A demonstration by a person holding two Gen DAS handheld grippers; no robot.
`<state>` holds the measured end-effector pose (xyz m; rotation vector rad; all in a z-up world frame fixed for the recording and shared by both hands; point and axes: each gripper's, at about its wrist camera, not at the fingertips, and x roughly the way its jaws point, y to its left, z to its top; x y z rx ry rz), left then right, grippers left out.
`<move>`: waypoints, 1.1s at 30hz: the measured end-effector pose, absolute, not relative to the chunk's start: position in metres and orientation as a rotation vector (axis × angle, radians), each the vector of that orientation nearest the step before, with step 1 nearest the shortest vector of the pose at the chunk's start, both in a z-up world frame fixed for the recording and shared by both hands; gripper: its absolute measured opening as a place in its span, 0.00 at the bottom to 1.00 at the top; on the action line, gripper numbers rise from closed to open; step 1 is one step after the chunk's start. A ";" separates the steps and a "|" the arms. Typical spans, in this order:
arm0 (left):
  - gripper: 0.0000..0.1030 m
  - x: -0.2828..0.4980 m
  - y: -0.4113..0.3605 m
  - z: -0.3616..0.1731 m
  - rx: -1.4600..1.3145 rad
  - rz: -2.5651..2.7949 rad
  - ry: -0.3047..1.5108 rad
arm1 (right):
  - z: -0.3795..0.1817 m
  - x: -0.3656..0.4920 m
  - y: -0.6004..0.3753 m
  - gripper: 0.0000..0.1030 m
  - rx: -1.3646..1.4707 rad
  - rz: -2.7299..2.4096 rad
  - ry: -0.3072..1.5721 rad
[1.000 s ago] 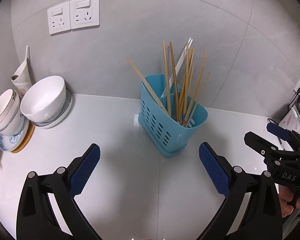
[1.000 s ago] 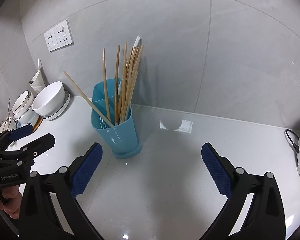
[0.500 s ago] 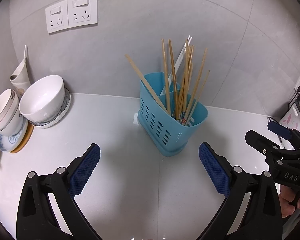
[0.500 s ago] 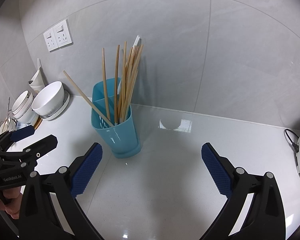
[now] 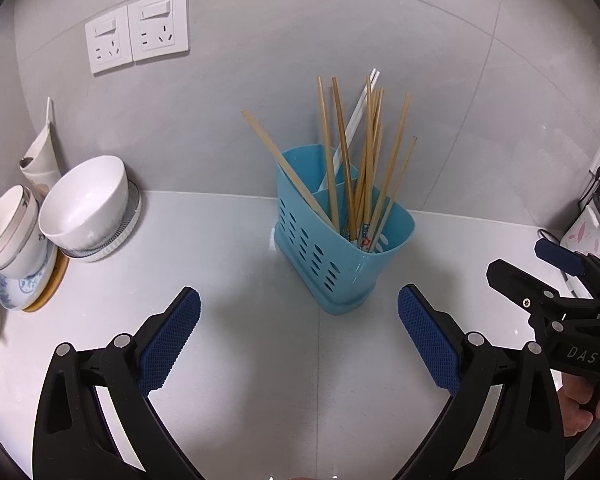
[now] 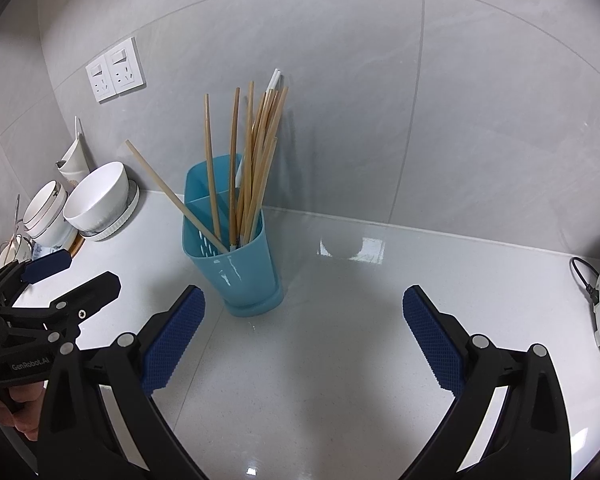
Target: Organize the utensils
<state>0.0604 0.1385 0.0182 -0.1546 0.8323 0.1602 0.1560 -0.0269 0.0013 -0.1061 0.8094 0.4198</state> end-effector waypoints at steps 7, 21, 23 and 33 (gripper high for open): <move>0.94 0.060 0.137 0.018 -0.138 0.169 0.831 | 0.000 0.156 -0.028 0.93 -0.102 0.419 0.812; 0.94 0.062 0.135 0.019 -0.137 0.163 0.834 | 0.000 0.155 -0.028 0.93 -0.101 0.418 0.811; 0.94 0.061 0.135 0.019 -0.137 0.166 0.828 | 0.000 0.155 -0.028 0.93 -0.102 0.419 0.811; 0.94 0.063 0.136 0.016 -0.145 0.172 0.846 | 0.000 0.154 -0.028 0.93 -0.103 0.420 0.811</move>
